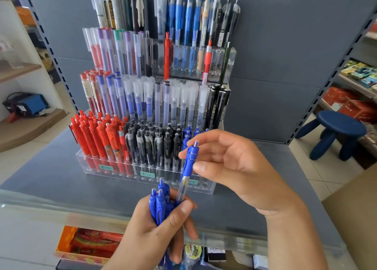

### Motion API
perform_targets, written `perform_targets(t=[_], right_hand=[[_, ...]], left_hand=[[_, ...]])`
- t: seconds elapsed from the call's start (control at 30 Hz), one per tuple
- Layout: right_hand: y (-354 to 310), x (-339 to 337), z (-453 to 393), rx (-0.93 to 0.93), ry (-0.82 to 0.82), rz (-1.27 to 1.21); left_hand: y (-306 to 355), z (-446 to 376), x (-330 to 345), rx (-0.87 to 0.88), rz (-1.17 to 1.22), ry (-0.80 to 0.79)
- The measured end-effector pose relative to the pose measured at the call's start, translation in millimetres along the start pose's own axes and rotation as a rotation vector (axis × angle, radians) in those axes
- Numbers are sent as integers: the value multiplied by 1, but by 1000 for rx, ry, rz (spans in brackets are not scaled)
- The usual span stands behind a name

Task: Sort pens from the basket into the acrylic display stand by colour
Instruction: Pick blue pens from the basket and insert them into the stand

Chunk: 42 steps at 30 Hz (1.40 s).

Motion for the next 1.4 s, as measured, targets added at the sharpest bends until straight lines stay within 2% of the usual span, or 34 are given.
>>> perform_targets(t=[0.17,0.47,0.6,0.77,0.97,1.4], right_hand=[[0,-1,0,1,5,-77],[-6,-16,1,-154,448,-182],[-10,-18,1,-232,563,-230],[-6,-23,1,-257,672,-124],[4,-21,-3,-240,711,43],[7,-19,-8,-254,724,110]], left_hand=[[-1,0,1,-8,1,-16],[-5,-2,2,-10,13,-5],[-5,-4,2,-3,15,16],[-5,-4,1,7,2,31],[-7,-5,1,21,-13,25],[-10,-6,-1,17,-2,33]])
Point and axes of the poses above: each hand's wrist, its own z-axis away from the middle knuckle, its own x-axis out of the palm, y = z × x, the point moved 2 cm from there along -z, towards the middle knuckle, and after that the axes turned 9 degrees about z, right-handed, at the moved point
